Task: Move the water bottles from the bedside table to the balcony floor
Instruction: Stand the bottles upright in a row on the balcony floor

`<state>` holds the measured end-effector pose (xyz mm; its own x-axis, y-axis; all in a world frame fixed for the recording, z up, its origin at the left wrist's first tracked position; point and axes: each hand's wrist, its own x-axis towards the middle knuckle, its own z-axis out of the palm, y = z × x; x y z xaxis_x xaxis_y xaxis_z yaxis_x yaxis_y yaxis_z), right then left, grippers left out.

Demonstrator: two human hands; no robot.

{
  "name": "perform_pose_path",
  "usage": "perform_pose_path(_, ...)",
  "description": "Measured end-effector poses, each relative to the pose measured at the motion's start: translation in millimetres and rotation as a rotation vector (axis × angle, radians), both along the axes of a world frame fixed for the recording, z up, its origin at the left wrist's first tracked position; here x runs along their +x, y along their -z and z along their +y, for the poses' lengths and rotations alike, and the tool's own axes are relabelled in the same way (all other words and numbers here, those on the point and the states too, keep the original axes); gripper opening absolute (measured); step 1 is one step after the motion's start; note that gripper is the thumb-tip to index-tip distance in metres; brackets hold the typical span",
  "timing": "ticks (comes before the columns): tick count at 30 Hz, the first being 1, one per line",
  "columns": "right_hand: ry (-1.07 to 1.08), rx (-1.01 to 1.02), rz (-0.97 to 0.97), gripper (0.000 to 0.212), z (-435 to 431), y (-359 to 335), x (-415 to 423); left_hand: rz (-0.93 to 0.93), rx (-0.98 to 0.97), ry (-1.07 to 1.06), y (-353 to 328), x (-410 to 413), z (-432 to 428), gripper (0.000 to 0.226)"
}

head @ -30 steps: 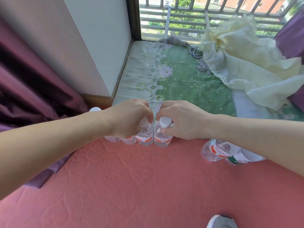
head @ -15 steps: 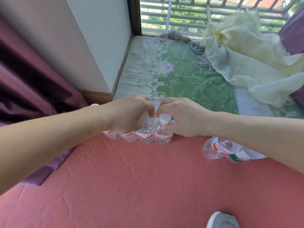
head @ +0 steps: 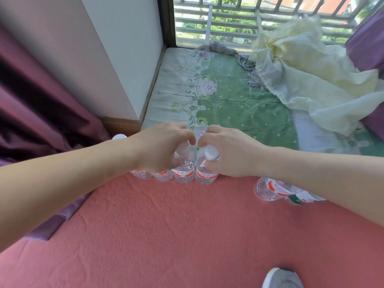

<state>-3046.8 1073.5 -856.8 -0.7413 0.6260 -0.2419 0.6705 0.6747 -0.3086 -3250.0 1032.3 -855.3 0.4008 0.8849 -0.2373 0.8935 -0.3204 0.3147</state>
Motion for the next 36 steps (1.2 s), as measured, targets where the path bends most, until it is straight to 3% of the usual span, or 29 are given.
perform_pose_path(5, 0.020, 0.030, -0.039, 0.051, -3.9, 0.2, 0.8, 0.052, 0.072, 0.045, -3.8, -2.8, -0.5, 0.060)
perform_pose_path(14, 0.043, 0.113, 0.056, 0.074, -3.5, -14.9, 17.4, 0.026, 0.198, 0.039, -7.2, -8.9, -3.7, 0.096)
perform_pose_path(23, 0.215, 0.199, -0.043, 0.093, 20.8, -33.0, 55.7, 0.063, 0.269, -0.159, -33.9, 15.3, 19.4, 0.088)
perform_pose_path(29, 0.351, 0.204, -0.051, 0.093, 27.5, -45.6, 98.4, 0.155, 0.225, -0.176, -41.7, 45.7, 35.3, 0.095)
perform_pose_path(36, 0.396, 0.218, -0.040, 0.073, 25.0, -60.6, 178.1, 0.123, 0.201, -0.077, -50.5, 108.8, 42.2, 0.096)
